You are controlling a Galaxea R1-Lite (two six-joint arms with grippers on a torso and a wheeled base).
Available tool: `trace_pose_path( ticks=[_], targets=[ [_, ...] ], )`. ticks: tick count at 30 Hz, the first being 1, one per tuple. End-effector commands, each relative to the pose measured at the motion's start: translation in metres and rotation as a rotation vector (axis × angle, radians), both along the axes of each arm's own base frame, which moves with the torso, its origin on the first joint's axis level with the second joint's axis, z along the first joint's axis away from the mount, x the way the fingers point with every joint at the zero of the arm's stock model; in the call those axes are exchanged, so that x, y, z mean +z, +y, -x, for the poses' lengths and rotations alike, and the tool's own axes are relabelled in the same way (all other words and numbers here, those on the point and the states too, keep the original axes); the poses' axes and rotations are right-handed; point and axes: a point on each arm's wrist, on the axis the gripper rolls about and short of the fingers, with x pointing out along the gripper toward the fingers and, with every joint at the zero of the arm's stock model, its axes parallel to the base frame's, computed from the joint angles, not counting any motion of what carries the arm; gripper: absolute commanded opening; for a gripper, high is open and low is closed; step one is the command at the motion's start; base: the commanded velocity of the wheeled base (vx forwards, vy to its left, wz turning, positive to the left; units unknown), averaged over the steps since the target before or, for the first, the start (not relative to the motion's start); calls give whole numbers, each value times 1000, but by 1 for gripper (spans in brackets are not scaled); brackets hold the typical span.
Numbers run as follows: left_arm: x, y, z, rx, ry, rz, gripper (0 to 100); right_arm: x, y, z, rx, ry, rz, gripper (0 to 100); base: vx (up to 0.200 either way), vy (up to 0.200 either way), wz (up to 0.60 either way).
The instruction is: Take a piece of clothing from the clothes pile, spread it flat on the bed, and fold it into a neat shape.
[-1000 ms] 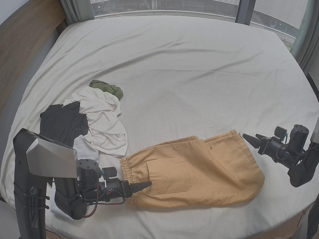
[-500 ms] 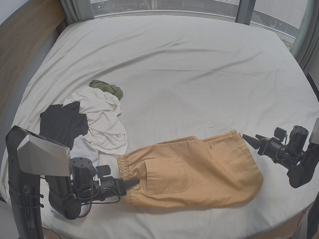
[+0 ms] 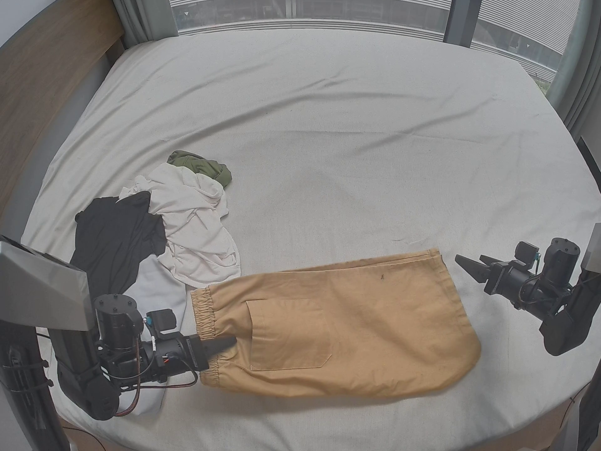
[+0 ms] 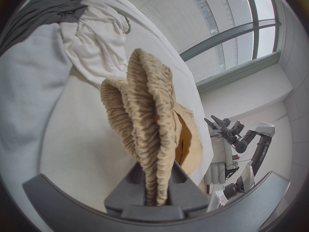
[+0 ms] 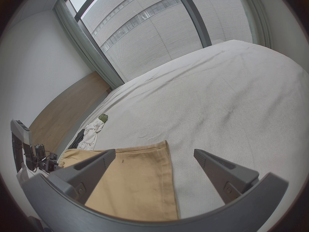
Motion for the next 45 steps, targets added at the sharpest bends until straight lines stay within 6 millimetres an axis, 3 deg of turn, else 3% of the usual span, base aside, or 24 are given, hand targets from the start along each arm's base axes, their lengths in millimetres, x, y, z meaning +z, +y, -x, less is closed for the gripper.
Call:
trace_pose_path(
  ticks=[1, 10, 23, 32, 45],
  targets=[
    [5, 10, 8, 24, 8, -3, 0, -1, 1, 0, 4, 3, 0, 100, 0, 0, 0],
    [2, 29, 13, 95, 39, -15, 0, -1, 1, 0, 6, 6, 0, 100, 0, 0, 0],
    [13, 54, 21, 166, 24, 10, 0, -7, 6, 0, 21, 18, 0, 100, 0, 0, 0],
    [18, 51, 20, 150, -6, 14, 0, -10, 7, 1, 25, 29, -1, 100, 0, 0, 0],
    [32, 25, 22, 40, -68, 36, 0, -8, 7, 1, 24, 23, -1, 100, 0, 0, 0]
  ],
)
